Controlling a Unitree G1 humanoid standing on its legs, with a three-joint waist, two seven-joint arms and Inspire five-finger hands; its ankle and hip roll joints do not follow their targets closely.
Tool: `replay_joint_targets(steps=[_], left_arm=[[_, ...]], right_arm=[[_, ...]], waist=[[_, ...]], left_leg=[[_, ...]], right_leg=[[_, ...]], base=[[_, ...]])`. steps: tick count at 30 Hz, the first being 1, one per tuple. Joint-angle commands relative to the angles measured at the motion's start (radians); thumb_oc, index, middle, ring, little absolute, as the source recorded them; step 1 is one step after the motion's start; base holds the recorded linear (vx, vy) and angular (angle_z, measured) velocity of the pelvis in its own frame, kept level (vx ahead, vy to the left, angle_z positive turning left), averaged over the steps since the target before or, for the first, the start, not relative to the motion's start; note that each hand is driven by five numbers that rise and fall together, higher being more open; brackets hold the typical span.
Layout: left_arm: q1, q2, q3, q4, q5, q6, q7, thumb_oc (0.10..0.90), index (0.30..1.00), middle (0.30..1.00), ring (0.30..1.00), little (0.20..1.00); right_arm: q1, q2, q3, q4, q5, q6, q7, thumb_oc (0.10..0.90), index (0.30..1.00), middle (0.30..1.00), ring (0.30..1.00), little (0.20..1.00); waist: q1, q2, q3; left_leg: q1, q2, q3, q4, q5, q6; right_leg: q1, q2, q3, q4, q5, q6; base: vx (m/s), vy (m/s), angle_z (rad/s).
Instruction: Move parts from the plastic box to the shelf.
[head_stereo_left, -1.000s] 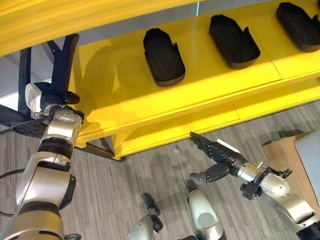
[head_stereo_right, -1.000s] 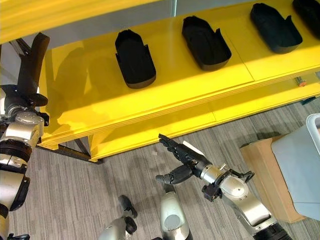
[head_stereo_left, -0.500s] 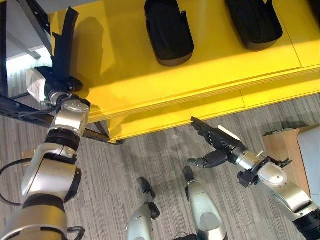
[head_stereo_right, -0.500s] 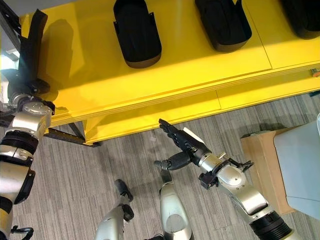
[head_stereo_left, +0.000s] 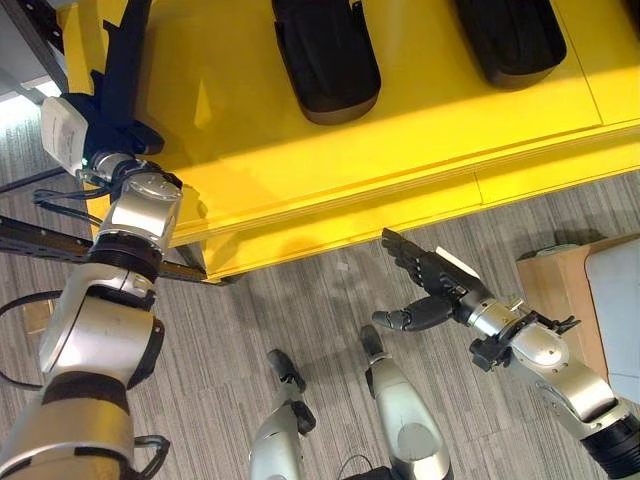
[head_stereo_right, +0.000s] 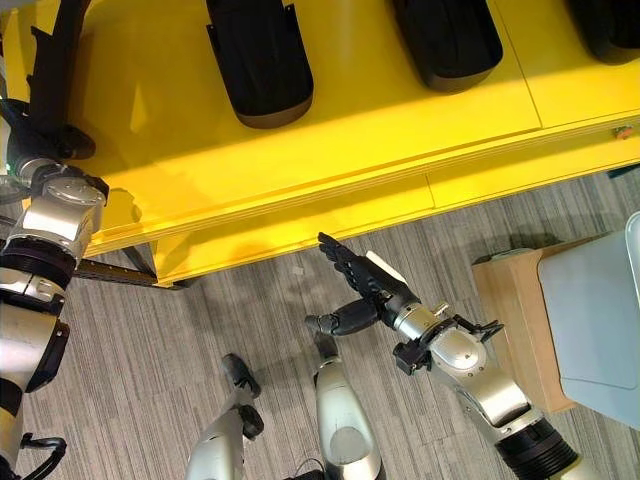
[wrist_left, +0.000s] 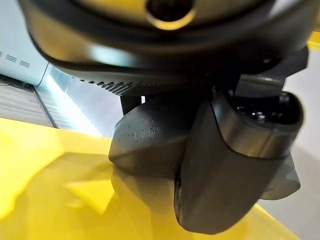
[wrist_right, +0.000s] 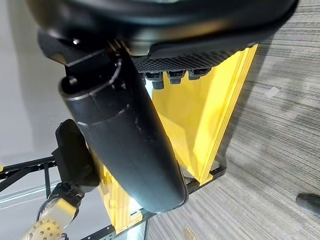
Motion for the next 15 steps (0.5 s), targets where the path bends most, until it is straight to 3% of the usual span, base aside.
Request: replay_joint_targets(steps=[1,8,15], left_arm=[[-0.169,0.07,-0.034,0.017,0.036,-0.034,0.041,0.4,0.3,0.3,0.3,0.3],[-0.183,0.065,-0.028,0.041,-0.026,-0.032,0.028,0.4,0.3,0.3,0.3,0.3],[-0.167,0.041,-0.015,0.046,-0.057,-0.038,0.023,0.4,0.3,0.3,0.3,0.3]], right_arm=[[-0.071,0.019,-0.04,-0.044,0.049,-0.074,-0.012,0.9,1.0,1.0,1.0,1.0],[-0.071,0.02,-0.044,-0.044,0.033,-0.066,-0.009,0.9,1.0,1.0,1.0,1.0],[-0.072,0.027,-0.045,-0.064,0.029,-0.051,-0.017,0.9,1.0,1.0,1.0,1.0]], waist=[[-0.019,-0.044,-0.029],[-0.032,-0.033,-0.026],[-0.033,-0.039,-0.027]], left_leg=[[-0.02,0.028,-0.037,0.116,-0.116,-0.032],[-0.007,0.022,-0.029,0.11,-0.12,-0.032],[-0.009,0.026,-0.026,0.111,-0.121,-0.031]], right_leg=[[-0.035,-0.012,-0.009,0.006,-0.017,0.016],[-0.035,-0.012,-0.003,0.005,-0.017,0.014],[-0.04,-0.01,-0.006,0.011,-0.02,0.011]], base=[[0.02,-0.002,-0.07],[0.02,0.014,-0.03],[0.0,-0.005,0.0]])
